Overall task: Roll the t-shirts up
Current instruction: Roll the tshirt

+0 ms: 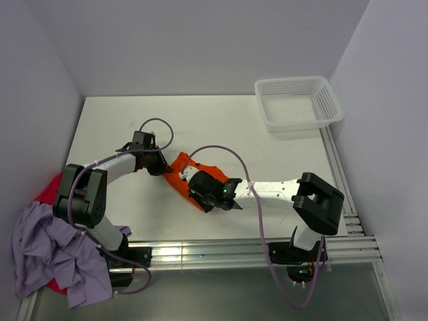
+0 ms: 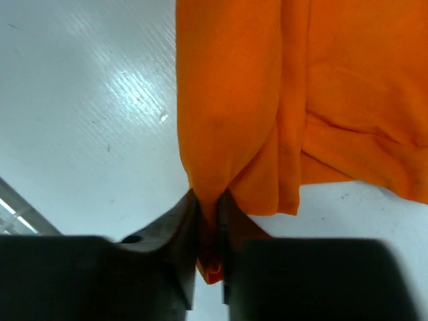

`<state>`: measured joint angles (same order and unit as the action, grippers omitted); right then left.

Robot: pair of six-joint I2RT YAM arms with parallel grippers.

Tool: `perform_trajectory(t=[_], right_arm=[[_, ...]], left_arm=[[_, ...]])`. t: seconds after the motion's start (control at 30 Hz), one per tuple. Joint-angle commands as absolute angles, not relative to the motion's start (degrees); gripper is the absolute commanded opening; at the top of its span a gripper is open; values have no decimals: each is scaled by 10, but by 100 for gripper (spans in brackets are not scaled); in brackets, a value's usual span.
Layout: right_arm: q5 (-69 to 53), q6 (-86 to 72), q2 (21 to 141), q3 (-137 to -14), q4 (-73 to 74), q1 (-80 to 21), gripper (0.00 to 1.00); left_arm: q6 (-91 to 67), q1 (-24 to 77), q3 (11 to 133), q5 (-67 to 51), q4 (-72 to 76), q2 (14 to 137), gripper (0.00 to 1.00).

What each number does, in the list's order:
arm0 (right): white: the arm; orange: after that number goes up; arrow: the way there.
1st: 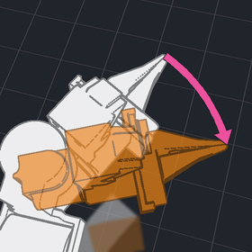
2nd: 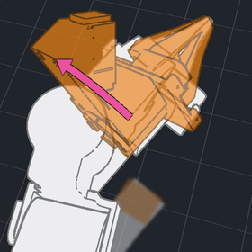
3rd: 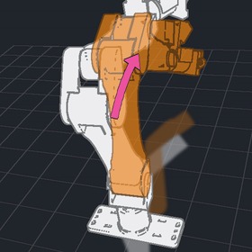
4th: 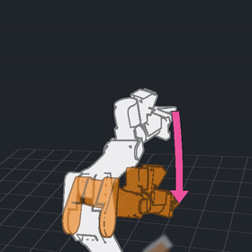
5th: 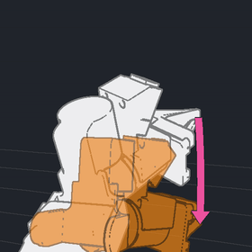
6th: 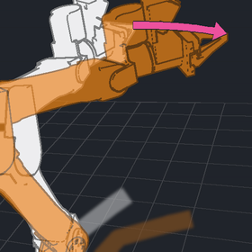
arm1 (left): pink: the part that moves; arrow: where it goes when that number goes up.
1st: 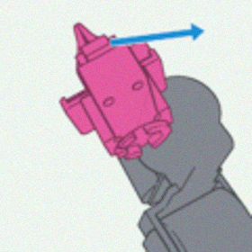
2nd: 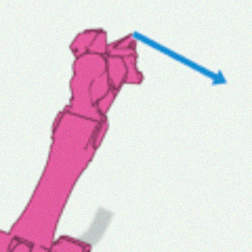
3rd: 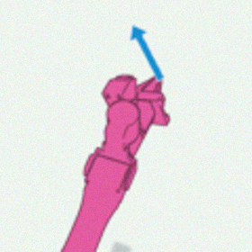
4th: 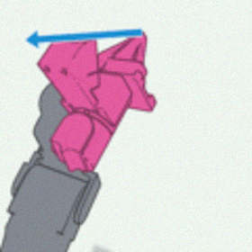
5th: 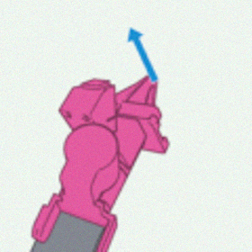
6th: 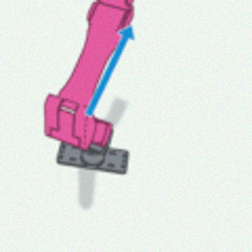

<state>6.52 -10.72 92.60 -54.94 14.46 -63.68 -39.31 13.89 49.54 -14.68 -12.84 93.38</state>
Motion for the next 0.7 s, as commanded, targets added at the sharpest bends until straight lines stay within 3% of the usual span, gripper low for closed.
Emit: perform_trajectory(t=[0.0, 0.1, 0.27, 0.43, 0.67], right_arm=[[89, -111, 931, -551, 149, -638, 13], [58, -118, 922, -534, 135, -637, 0], [-55, -147, 902, -486, 84, -608, 0], [-257, -180, 867, -426, 2, -513, 0], [-459, -220, 917, -401, -64, -414, 0]], left_arm=[[-374, 138, 519, -161, -151, 948, 0], [-376, 138, 525, -164, -153, 952, 0], [-376, 136, 548, -171, -168, 956, 2], [-366, 134, 582, -169, -206, 965, 3], [-347, 134, 648, -139, -276, 1001, 1]])
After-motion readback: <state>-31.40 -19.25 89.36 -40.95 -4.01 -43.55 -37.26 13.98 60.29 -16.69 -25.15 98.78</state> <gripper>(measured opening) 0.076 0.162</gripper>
